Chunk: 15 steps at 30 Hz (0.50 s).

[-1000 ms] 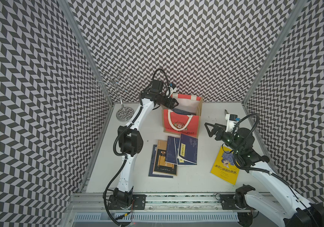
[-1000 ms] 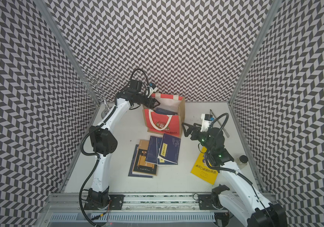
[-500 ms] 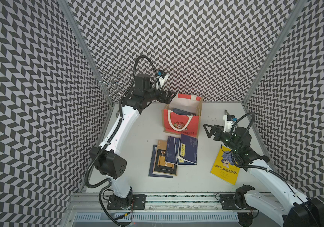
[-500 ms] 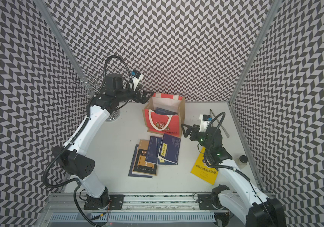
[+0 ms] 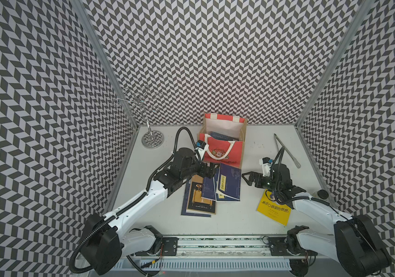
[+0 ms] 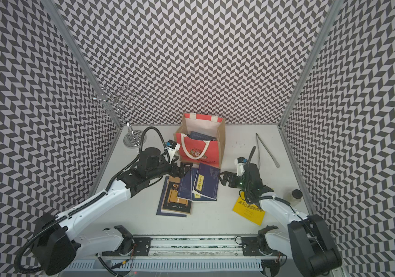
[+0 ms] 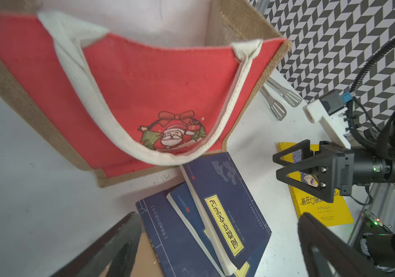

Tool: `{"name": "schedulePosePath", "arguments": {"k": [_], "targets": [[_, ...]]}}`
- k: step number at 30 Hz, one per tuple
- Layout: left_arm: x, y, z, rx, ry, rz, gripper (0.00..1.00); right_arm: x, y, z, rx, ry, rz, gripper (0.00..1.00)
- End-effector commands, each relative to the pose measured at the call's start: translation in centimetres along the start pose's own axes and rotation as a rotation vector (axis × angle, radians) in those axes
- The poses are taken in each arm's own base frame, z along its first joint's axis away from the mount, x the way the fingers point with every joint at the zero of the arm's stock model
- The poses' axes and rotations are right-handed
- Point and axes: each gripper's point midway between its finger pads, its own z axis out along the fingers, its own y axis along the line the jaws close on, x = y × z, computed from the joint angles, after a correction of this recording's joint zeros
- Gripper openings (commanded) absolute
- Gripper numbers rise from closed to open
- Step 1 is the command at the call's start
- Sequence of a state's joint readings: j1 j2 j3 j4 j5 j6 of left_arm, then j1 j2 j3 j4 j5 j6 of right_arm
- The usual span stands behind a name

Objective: Put the books into the canvas bag
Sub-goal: Pick up the book from the book.

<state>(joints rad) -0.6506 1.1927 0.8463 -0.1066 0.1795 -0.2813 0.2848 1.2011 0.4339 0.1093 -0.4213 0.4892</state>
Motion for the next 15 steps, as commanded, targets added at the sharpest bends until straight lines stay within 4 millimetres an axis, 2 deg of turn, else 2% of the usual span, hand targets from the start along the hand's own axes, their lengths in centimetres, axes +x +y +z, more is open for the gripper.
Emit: {"name": "schedulePosePath", "arguments": {"k": [1, 4, 8, 12, 15], "targets": [[0.9, -0.7, 0.4, -0.046, -0.057, -0.065, 1.0, 1.0, -0.2, 0.6, -0.015, 0.036, -0.012, 0.99], [2.8, 0.6, 1.3, -0.158, -0.041, -0.155, 1.0, 2.0, -0.6, 1.5, -0.009, 0.081, -0.005, 0.99], [5.9, 2.1, 3.2, -0.231, 0.08, -0.201, 1.0, 3.4, -0.2, 2.9, -0.031, 0.133, -0.01, 1.0], [7.6, 2.2, 4.6, -0.242, 0.172, -0.205, 1.0, 4.5, 0.8, 4.1, -0.071, 0.167, -0.023, 0.99], [8.5, 1.5, 4.8, -0.186, 0.185, -0.224, 1.0, 4.8, 1.5, 4.6, -0.105, 0.167, -0.037, 1.0]]}}
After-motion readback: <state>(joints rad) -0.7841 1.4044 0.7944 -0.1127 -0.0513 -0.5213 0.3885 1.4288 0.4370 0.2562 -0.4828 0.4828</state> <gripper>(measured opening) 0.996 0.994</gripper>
